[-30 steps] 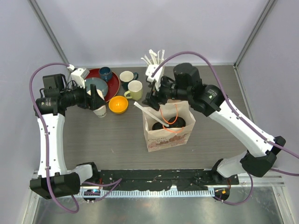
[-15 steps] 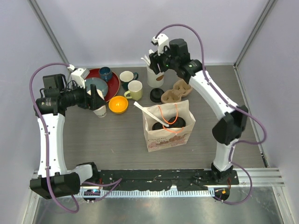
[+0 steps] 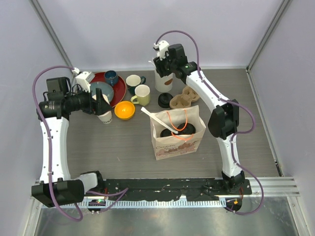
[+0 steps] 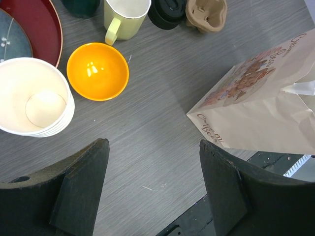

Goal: Pack the takeout coffee

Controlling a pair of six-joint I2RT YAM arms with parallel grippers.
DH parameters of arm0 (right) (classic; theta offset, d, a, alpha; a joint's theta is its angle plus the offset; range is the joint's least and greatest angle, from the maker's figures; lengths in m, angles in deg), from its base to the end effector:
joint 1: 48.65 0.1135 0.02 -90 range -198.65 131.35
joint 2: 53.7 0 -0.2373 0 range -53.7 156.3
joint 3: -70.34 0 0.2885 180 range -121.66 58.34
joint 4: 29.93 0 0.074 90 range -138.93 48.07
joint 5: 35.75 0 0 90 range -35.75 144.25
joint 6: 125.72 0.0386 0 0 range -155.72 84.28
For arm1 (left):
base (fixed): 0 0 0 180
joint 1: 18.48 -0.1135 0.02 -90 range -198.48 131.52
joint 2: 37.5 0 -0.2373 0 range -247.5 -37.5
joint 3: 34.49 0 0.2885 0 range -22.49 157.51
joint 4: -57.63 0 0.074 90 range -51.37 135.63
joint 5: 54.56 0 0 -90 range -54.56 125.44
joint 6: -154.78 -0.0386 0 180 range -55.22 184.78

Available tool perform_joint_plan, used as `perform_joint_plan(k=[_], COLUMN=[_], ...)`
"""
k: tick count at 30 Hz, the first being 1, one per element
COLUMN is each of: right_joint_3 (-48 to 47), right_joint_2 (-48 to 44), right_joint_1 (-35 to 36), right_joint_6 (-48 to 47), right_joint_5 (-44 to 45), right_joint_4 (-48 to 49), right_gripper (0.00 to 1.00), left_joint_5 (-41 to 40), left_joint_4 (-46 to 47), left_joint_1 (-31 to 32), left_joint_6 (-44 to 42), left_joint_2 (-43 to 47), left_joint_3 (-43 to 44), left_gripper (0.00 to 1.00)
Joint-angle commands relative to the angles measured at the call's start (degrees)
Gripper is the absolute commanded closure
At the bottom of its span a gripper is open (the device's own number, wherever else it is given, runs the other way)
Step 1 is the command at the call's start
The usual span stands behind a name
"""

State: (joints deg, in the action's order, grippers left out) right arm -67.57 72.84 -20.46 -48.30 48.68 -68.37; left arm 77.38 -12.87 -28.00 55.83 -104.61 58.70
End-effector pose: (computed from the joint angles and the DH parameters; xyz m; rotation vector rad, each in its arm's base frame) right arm 0.4779 0.2604 0.3099 -0.7715 1.9009 0.2692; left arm 0.2609 0.0176 0.3871 0.3383 2.1695 -0.6739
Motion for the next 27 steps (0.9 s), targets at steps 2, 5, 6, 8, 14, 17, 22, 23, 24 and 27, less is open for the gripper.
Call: perform_joint_plan(k=[2,5,6,8,14,17,22,23,24,27], right_joint_3=[-4.8,-4.7,-4.6,-4.8,-4.2,-4.6,-8.2,-9.1,-10.3,-10.5], right_joint_2=[1.4,1.8,2.0,2.1,1.9,2.7,5.4,6.3,6.6,6.7], right_joint_1=[-0.7,-0.8,-0.8,-0.8,-0.8,-0.8,-1.0,-1.0,-1.0,-1.1], right_joint_6=[-1.0,-1.0,-1.1,-1.4,-1.8,-2.3,-3.2,-3.1,-3.1,-3.1], right_joint_5=[0.4,-0.1,-0.5,-1.0,-1.6,-1.4,-1.6,-2.0,-2.3,-2.2], right_joint_4=[3.5,3.4,3.3,2.5,1.4,1.0,-1.2,-1.8,-2.1,-2.2], right_gripper=[0.52,0.52,0.52,0.52,0.48,0.48,0.55,0.56,0.58,0.7], left_joint_5=[1.1,1.0,1.1,1.1,1.5,1.7,1.7,1.7,1.7,1.7], left_joint_4=[1.3,0.9,0.9,0.7,0.4,0.4,0.1,0.0,0.0,-0.1], left_joint_1=[-0.3,-0.3,-0.3,-0.3,-0.3,-0.2,-0.3,-0.3,-0.3,-0.3], left_joint_6=[-0.5,-0.8,-0.9,-1.1,-1.4,-1.4,-1.7,-1.7,-1.8,-1.9], left_joint_2=[-0.7,-0.8,-0.8,-1.2,-1.4,-1.4,-1.2,-1.3,-1.2,-1.3], left_joint_3=[0.8,1.2,1.3,1.3,1.3,1.5,1.7,1.8,1.7,1.8], left_gripper=[0.22,0.22,0.22,0.22,0.22,0.22,0.22,0.22,0.22,0.22])
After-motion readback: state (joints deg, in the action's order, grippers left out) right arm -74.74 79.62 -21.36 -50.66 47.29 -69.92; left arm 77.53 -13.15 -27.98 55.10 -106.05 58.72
